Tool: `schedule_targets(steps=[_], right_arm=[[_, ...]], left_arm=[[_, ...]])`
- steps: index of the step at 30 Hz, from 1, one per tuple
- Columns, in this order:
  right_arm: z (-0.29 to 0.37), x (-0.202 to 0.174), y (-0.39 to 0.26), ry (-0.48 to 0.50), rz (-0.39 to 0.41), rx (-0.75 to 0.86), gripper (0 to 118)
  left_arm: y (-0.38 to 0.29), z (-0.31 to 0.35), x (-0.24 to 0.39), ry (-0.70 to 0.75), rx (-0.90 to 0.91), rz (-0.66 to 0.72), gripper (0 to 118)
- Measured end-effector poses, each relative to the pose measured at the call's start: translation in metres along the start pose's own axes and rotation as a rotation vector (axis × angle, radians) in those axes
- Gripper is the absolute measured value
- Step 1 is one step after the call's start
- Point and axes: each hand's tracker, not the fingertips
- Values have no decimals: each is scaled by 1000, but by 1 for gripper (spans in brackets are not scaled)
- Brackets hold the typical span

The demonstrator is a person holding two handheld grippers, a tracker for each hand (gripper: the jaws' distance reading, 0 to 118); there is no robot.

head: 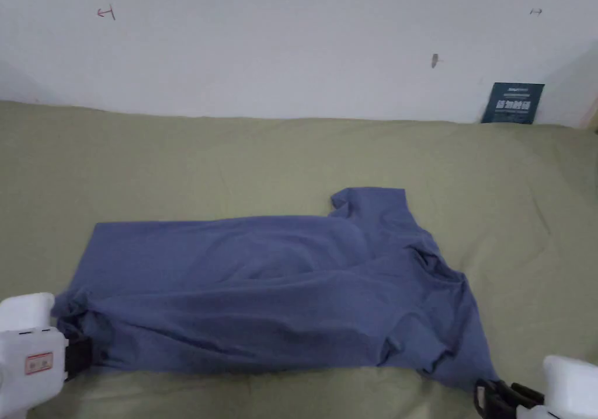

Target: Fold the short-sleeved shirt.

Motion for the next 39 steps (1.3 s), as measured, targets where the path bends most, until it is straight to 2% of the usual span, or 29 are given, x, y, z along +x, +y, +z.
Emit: schedule_targets(steps=[1,2,4,7,8,9,11,13,14,15,16,17,18,19,21,22,24,30,34,39], right_arm=[[-13,7,6,8,-13,-26,76],[-24,10,11,6,1,-45,76],[-49,10,20,-2,47,-70,92],[-72,7,36,-1,36,-60,93],[-80,8,41,57,-22,-39,94],[-88,9,45,62,-37,-49,96],[-108,6,51,50,-36,-76,99],[-124,4,49,-9,-33,-131,99],[-128,6,50,-6,-50,-176,93],[-132,10,49,42,-91,-217,72],[-131,9,50,-7,-58,-189,63],[-125,9,51,-35,16,-170,51],[-121,10,53,-36,47,-143,4],[-119,13,53,27,21,-132,5],[-116,10,56,-5,18,-155,4],[-115,7,56,-12,52,-144,4],[-110,3,57,-1,78,-135,4],[-64,-5,74,45,87,-23,4],[-39,-10,87,55,142,-2,4],[-13,0,93,72,124,-32,5]], left_arm=[[0,-1,-1,-6,-3,5,4],[0,-1,-1,-8,-5,1,4],[-3,-1,-1,-8,-16,5,4],[-4,-1,0,-14,-17,12,4],[-4,-1,0,-15,-19,11,4],[-4,-1,1,-15,-21,8,4],[-3,-1,2,-16,-24,9,4],[-4,-2,2,-18,-24,14,4],[-4,-1,2,-19,-23,14,4],[-4,-1,3,-20,-22,12,4],[-5,-1,2,-19,-20,9,4],[-5,-1,3,-17,-20,2,4],[-4,-1,4,-15,-19,-1,4],[-4,0,5,-14,-19,-4,4],[-5,0,4,-11,-14,-13,4],[-5,0,5,-9,-13,-15,4],[-6,3,4,-12,-2,-17,4],[2,39,5,-53,62,-55,4],[11,58,3,-87,80,-76,4],[12,85,-5,-103,55,-104,4]])
